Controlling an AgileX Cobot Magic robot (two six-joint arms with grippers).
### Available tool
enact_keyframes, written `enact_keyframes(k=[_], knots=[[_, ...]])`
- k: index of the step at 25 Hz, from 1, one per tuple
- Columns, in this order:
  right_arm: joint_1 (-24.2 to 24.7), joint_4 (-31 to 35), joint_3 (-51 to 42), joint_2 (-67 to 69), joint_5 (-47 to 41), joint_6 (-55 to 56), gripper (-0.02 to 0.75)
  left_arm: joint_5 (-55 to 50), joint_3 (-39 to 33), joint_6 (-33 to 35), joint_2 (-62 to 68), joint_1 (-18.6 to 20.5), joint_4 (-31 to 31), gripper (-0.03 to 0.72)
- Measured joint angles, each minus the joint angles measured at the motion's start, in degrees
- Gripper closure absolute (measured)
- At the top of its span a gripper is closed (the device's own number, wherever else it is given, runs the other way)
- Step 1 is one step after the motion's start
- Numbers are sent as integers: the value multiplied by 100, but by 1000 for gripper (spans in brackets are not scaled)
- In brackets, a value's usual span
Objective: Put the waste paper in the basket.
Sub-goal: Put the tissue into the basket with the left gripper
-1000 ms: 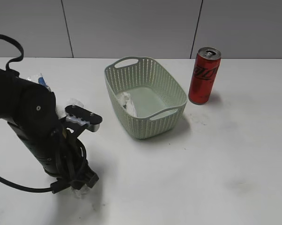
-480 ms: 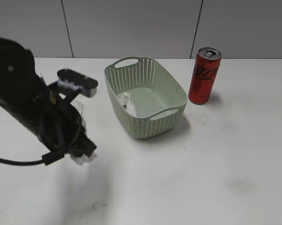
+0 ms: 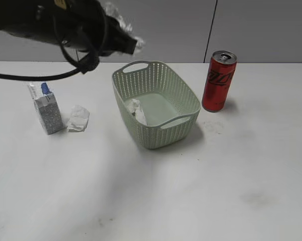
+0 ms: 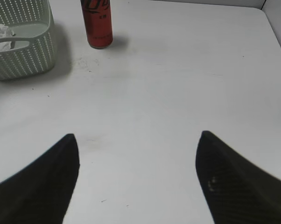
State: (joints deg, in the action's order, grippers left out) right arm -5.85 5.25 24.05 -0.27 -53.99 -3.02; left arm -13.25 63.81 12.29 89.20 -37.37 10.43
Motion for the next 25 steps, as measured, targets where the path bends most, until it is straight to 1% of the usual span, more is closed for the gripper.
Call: enact_keyframes(k=[4,7,9,12,14,16,17,21,22,24,25], knots=[[0,-2,0,0,0,0,150,1656,4,0,389,0,-6,618],[0,-7,0,0,0,0,150,2463,4,0,769,0,-6,618],[0,-7,0,0,0,0,150,2772,4,0,1023,0,-6,618],[0,-18,0,0,0,0,150,2912,4,0,1399,0,-6,615],[0,-18,0,0,0,0,150,2968,4,0,1585,0,-6,591],[0,-18,0,0,0,0,150,3036,4,0,1721,0,-6,519],[0,-23,0,0,0,0,150,3039,4,0,1760,0,-6,457],[0,-23,0,0,0,0,150,3131,4,0,1783,0,4,146],[0,-23,0,0,0,0,150,3163,4,0,1783,0,11,85],[0,-23,0,0,0,0,150,3204,4,0,1783,0,17,29],[0,-23,0,0,0,0,150,3209,4,0,1783,0,17,15]])
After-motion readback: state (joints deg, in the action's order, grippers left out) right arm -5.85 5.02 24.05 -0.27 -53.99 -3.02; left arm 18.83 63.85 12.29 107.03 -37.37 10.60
